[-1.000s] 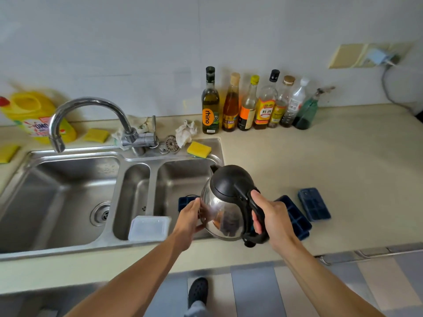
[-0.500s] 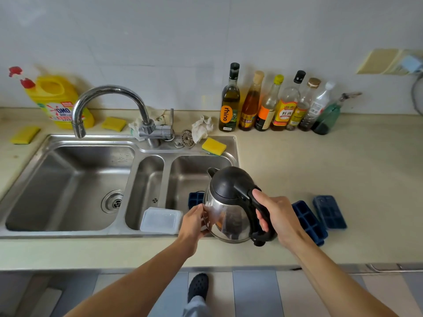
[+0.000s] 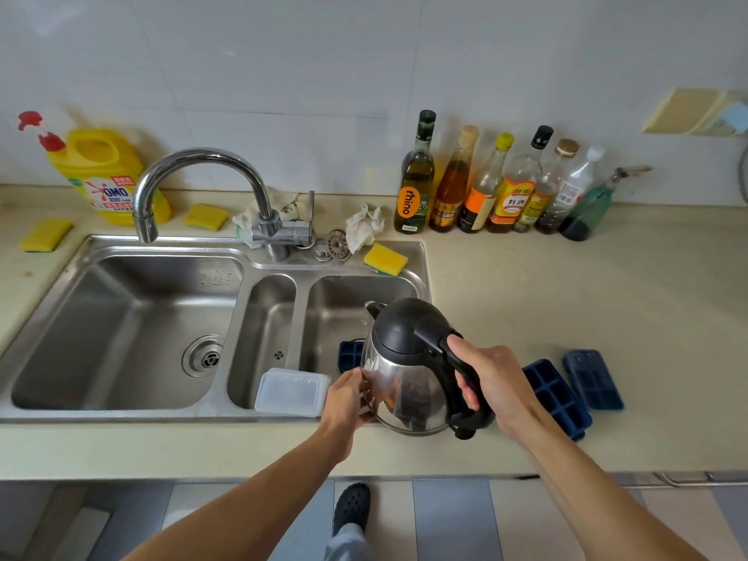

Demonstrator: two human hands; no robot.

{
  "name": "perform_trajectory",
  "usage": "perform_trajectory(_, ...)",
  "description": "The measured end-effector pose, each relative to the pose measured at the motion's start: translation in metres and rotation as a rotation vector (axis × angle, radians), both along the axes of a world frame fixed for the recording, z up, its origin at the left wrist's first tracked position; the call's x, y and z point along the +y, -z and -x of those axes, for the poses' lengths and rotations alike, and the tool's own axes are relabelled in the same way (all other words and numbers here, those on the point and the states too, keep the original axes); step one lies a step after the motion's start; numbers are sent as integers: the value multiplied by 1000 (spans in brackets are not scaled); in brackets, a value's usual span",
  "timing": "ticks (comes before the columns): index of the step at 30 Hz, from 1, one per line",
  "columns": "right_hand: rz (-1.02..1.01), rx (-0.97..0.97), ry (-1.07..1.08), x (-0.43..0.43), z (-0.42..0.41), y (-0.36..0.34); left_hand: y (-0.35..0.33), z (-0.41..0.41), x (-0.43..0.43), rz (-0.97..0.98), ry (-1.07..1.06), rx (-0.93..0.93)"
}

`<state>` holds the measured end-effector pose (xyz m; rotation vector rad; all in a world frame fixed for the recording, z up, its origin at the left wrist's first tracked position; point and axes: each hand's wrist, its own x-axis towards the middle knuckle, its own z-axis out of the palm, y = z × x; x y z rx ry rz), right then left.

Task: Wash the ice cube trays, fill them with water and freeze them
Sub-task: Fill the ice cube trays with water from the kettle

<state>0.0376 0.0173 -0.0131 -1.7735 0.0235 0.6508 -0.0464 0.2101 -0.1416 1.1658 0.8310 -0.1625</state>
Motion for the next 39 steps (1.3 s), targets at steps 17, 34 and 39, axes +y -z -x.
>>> perform_trajectory(17,32,2,-6,4,-3,-1,2,-1,-1,28,-45,5)
perform_trajectory(34,22,-18,-31,-2,1,-1,-6,8,-7,26,-74,20)
perform_trajectory(39,17,-9,-35,-6,3,-3,-9,12,-8,22,-74,23)
